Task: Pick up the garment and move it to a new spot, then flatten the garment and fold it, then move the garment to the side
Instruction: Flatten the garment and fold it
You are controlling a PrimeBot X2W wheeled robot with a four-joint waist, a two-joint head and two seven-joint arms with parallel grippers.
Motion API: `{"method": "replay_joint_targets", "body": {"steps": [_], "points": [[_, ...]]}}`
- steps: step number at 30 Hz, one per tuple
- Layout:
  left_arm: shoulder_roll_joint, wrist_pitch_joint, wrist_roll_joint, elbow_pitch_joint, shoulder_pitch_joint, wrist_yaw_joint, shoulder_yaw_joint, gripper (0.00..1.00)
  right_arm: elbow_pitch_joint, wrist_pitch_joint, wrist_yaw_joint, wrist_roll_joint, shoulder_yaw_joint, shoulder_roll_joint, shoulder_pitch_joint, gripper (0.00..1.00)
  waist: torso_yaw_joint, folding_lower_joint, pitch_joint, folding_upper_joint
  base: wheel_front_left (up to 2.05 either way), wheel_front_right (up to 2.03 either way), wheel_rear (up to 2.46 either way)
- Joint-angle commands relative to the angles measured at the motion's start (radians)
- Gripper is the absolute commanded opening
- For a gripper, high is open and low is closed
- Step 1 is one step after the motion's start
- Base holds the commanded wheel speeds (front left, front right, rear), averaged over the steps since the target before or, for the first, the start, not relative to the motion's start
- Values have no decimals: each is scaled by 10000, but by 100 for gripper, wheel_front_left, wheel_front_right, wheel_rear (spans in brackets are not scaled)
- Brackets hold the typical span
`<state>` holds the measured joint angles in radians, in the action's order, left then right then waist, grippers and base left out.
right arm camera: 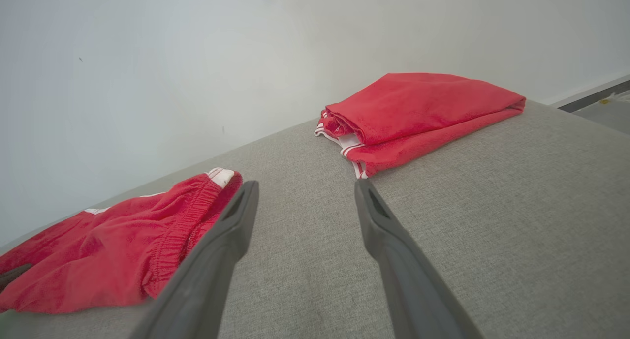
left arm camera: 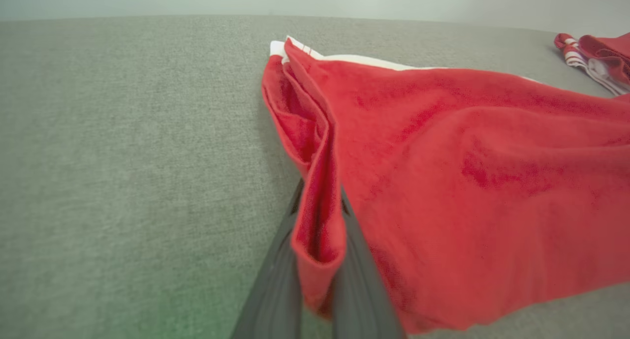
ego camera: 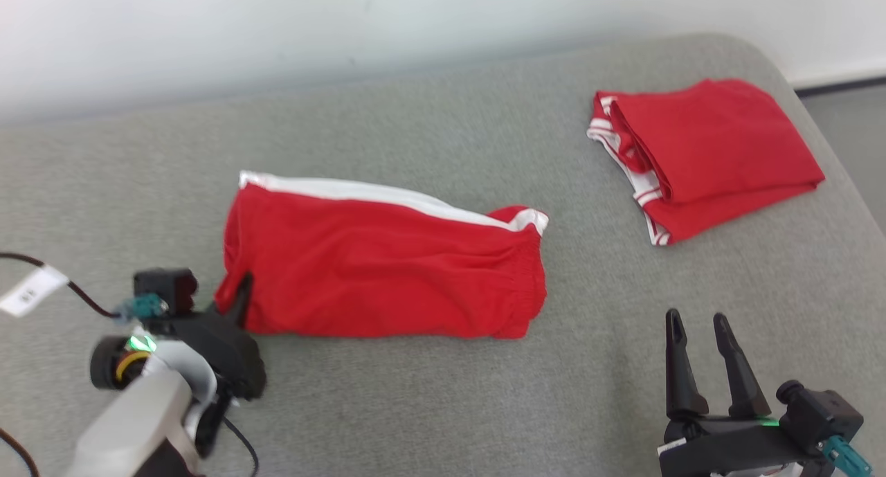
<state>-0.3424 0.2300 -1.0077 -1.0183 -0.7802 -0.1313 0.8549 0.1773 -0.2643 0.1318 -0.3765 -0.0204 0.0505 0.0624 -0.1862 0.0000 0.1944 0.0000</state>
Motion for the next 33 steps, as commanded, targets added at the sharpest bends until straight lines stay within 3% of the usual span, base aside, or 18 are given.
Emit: {"method": "replay_joint_targets", "body": {"steps": [1,10,16,22,23,24,25,26,33], "points": [[102,119,-137,-11,316,19,-40,0,59,-12,-30,83,24,0,-152,100,426,0,-561,0,0,0,0],[582,342,-117,564,1444,214,-697,0,281,-12,-30,221,82,1,-542,100,1183,0,-1163,0,0,0,0],[585,350,184,1532,2436,602,-1405,0,344,-12,-30,245,96,2,-732,100,1310,0,-1228,0,0,0,0],[742,351,351,1824,3219,695,-1675,0,487,-12,-30,257,135,7,-767,100,1348,0,-1279,0,0,0,0],[725,351,481,1850,3280,738,-1704,10,500,-12,-30,257,136,4,-735,100,1353,0,-1287,0,0,0,0],[705,351,630,1935,3297,805,-1777,38,494,-12,-30,256,129,-1,-694,100,1363,0,-1298,0,0,0,0],[689,352,777,2067,3324,883,-1902,88,497,-12,-30,263,105,-1,-663,100,1373,0,-1312,0,0,0,0],[687,352,873,2197,3376,934,-2064,100,504,-12,-30,272,88,1,-644,100,1390,0,-1336,0,0,0,0],[551,352,2141,3661,3915,1253,-3434,100,450,-12,-30,259,33,2,-627,100,1539,0,-1569,0,0,0,0]]}}
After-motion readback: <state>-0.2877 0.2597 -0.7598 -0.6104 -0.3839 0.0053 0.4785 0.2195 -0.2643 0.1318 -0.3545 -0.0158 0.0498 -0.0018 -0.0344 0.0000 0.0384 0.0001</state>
